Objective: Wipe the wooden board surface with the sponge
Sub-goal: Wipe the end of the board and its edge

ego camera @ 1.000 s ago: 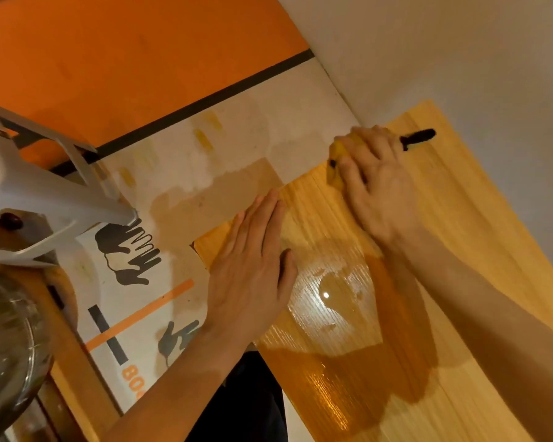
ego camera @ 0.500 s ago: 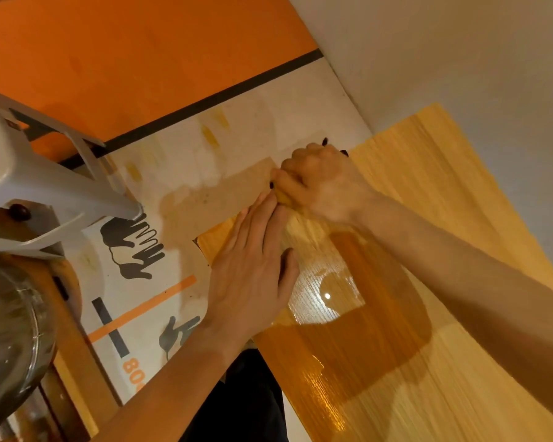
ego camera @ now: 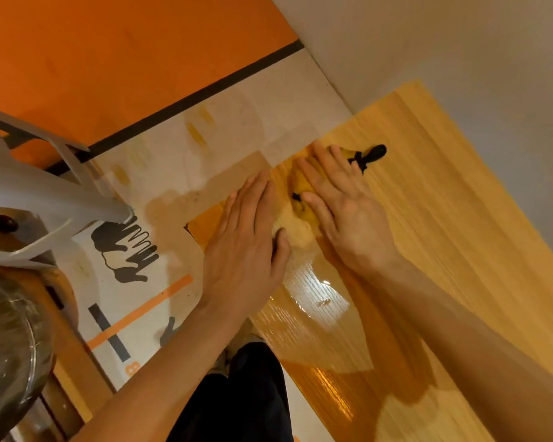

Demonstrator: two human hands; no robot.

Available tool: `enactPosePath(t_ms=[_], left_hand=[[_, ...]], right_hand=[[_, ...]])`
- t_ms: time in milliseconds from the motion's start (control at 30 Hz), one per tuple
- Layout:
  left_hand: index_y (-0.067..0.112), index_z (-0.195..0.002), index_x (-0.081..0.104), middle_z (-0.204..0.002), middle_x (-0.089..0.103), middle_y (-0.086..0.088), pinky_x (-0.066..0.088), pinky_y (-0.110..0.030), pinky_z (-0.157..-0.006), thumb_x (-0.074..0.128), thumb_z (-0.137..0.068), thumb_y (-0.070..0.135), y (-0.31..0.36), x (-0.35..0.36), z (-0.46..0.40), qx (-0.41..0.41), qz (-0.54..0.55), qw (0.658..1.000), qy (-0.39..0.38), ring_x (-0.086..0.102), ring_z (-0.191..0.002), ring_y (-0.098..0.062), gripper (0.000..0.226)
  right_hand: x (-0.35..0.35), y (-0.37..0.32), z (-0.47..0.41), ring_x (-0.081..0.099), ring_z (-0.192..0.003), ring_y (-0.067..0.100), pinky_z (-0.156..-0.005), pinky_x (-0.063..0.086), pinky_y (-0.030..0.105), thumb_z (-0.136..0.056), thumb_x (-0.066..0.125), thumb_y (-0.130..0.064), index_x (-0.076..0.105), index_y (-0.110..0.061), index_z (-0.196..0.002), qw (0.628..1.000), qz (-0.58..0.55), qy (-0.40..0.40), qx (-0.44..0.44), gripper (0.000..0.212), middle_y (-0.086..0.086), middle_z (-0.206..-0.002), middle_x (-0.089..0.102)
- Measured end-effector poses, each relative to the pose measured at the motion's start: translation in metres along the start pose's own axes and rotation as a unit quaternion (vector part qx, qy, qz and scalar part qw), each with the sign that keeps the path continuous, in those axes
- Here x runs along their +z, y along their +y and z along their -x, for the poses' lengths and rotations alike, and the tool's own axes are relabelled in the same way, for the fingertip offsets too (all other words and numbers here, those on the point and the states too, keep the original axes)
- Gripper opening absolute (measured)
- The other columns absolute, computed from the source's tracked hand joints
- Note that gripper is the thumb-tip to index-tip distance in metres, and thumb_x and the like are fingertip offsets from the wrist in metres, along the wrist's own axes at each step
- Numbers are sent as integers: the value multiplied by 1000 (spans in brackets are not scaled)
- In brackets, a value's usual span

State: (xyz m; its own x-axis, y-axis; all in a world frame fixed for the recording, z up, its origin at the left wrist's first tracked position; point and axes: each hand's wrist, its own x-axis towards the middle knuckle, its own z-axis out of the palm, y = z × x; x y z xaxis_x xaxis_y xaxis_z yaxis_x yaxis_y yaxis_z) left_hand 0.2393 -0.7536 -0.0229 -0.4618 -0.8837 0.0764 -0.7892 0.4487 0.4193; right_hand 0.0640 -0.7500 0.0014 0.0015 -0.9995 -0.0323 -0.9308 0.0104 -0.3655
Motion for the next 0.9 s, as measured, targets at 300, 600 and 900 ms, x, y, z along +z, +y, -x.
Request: enactPosePath(t_ms=[300, 600, 900], left_hand=[[-1, -155, 31, -165, 28, -14, 7, -29, -128, 36, -100, 26, -1, -1, 0, 1, 9, 1000, 3, 25, -154, -23, 62], [-6, -149, 41, -159, 36, -21, 11, -38, -128, 47, -102, 20, -3, -4, 4, 36, 56, 998, 1, 30, -152, -32, 54], [-4, -153, 34, -164, 27, -19, 14, -44, -129, 41, -102, 25, 15, -3, 18, 25, 36, 998, -34, 22, -155, -30, 60]], right_hand=[[6, -4, 6, 13, -150, 30, -123, 11, 49, -102, 43, -31, 46, -22, -143, 979, -60, 103, 164, 41, 5, -159, 27], [-35, 74, -9, 10, -150, 30, -121, 11, 49, -105, 34, -35, 36, -17, -148, 952, -8, 112, 285, 47, 7, -161, 19], [-3, 7, 60, 12, -150, 27, -122, 3, 43, -102, 36, -43, 34, -20, -149, 995, 58, 29, 76, 52, 3, -160, 22]])
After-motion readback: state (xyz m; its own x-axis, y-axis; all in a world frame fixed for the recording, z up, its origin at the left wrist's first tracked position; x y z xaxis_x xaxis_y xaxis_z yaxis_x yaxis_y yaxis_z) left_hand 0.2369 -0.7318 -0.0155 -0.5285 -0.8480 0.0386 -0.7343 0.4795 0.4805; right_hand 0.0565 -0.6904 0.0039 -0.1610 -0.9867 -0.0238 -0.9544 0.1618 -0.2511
